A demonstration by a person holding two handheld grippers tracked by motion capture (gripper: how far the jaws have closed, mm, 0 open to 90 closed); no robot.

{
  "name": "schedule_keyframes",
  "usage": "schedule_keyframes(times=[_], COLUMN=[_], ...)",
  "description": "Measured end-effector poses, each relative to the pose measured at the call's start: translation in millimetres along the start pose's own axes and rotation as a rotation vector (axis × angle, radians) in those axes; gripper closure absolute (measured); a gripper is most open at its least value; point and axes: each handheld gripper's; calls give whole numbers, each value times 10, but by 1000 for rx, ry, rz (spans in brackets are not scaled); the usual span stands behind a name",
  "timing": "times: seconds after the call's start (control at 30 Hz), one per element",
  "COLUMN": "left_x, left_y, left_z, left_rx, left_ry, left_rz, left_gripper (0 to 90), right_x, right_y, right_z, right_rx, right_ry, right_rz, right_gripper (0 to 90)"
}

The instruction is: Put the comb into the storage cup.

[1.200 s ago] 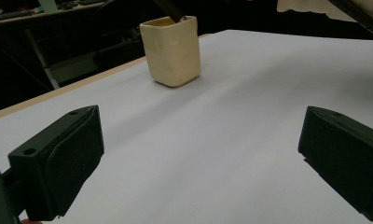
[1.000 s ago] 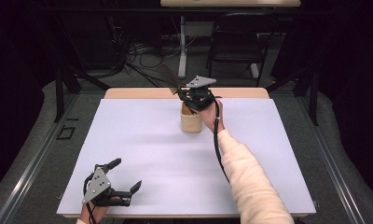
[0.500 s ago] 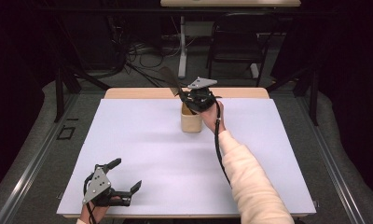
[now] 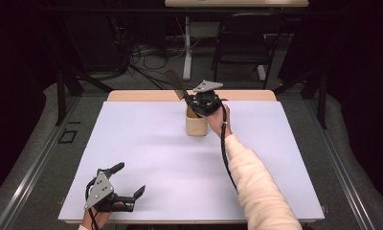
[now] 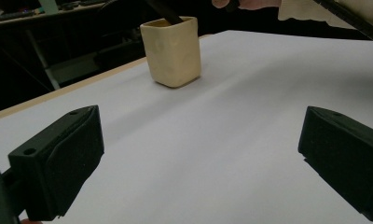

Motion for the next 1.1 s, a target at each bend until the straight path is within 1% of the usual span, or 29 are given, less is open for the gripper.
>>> schedule_keyframes(times=[0.53,1.1], left_x=[-2,-1], left_y=[1,-1], left_z=[-1,-7], left_rx=[0,2], left_ry=[2,1], left_rz=[-1,-1], left_gripper=[1,1], right_x=[19,84], right_y=[-2,24], right_z=[-6,-5], right_rx=[-4,-10], right_ry=[-15,-36], right_rz=[18,11], right_gripper=[723,723])
Point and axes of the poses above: each handheld gripper's, and its own axes: z roughly backward along the jaws, x roughly out of its underside, y roughly to its right, and after that the axes turned 4 degrees about y, right-handed
